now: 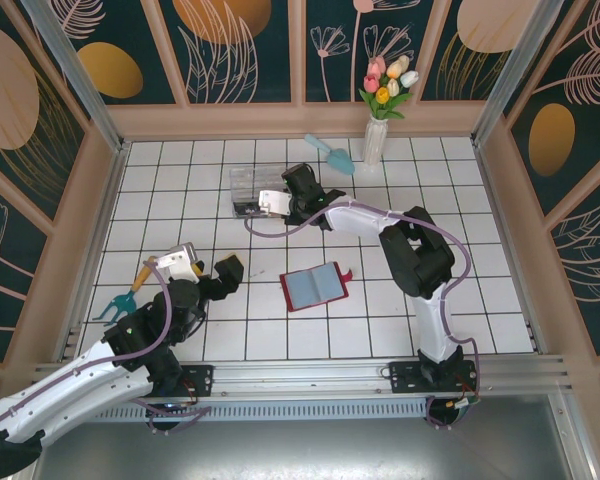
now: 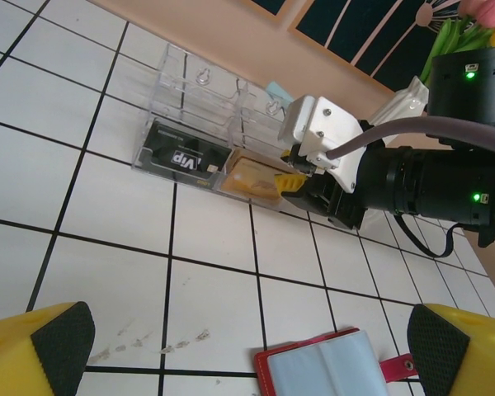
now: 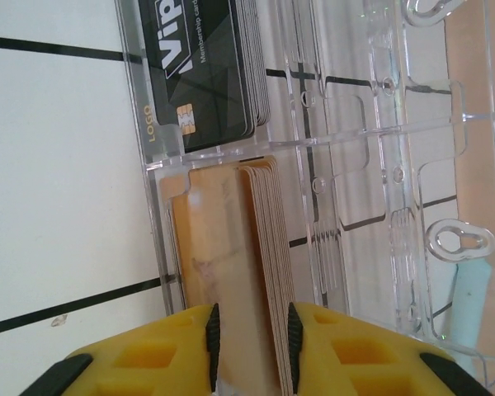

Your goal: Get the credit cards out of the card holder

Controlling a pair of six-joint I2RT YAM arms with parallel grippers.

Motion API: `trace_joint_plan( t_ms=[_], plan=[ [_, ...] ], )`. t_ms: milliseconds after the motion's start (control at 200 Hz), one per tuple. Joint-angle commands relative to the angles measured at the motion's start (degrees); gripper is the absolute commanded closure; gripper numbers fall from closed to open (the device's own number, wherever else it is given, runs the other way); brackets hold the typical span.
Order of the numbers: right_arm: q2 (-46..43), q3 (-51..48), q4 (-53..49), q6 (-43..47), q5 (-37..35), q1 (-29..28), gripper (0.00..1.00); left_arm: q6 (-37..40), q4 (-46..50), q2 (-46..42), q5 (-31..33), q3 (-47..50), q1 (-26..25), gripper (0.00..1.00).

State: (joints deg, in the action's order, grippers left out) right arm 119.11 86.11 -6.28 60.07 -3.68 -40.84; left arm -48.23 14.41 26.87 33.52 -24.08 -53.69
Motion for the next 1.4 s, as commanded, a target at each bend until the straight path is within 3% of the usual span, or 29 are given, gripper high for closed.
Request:
trace_joint_plan(
  t_ms=[0,335,606,666,681,706,731,781,1046,1171,1296,1396],
  plan=[
    [0.8,2.0,-0.3,-1.0,-0.5,0.4,0.7,-0.4,0.0,-0.3,0.3,0.8,-0.1,0.01],
    [-0.6,1.8,1.1,-4.8,-1.2,0.7,0.68,0.4,-0.1,0.1,1.2,0.5,-0.1,0.01],
    [-10.6,-5.1,5.2,-23.2,0.6,4.4,0.55,1.0,-0.8,6.9,4.8,-1.5,0.0,0.01],
    [-14.3,-8.4,7.0,-27.9,1.9,5.6,0.42,1.0,-0.8,9.6,5.9,-2.7,0.1,0.01],
    [-15.2,-9.4,7.7,-28.9,2.4,5.9,0.33,1.2,-0.8,10.3,6.3,-3.0,0.1,0.01],
    [-17.2,-11.3,9.1,-30.7,2.5,6.5,0.31,1.6,-1.1,11.3,6.7,-3.4,0.0,0.01],
    [-19.1,-13.3,10.4,-32.7,3.8,7.1,0.17,2.0,-1.6,12.5,7.0,-3.8,0.1,0.01],
    [-22.6,-17.1,13.0,-37.1,4.8,8.4,0.02,2.6,-2.1,14.8,7.7,-4.9,0.3,0.01],
    [-43.0,-38.5,23.6,-52.4,1.5,14.9,0.01,3.6,-3.2,32.2,1.0,-14.6,7.7,0.01],
    [-51.1,-48.8,29.9,-58.1,-4.4,18.7,0.01,6.4,-4.8,37.6,7.3,-18.7,9.9,0.01],
    [-55.4,-57.6,35.6,-61.9,-9.5,24.2,0.01,16.1,-15.5,37.6,14.5,-16.3,13.4,0.01],
    [-56.0,-63.1,41.6,-63.0,-13.8,28.3,0.01,23.2,-22.7,37.2,17.2,-13.4,19.0,0.01]
  ],
)
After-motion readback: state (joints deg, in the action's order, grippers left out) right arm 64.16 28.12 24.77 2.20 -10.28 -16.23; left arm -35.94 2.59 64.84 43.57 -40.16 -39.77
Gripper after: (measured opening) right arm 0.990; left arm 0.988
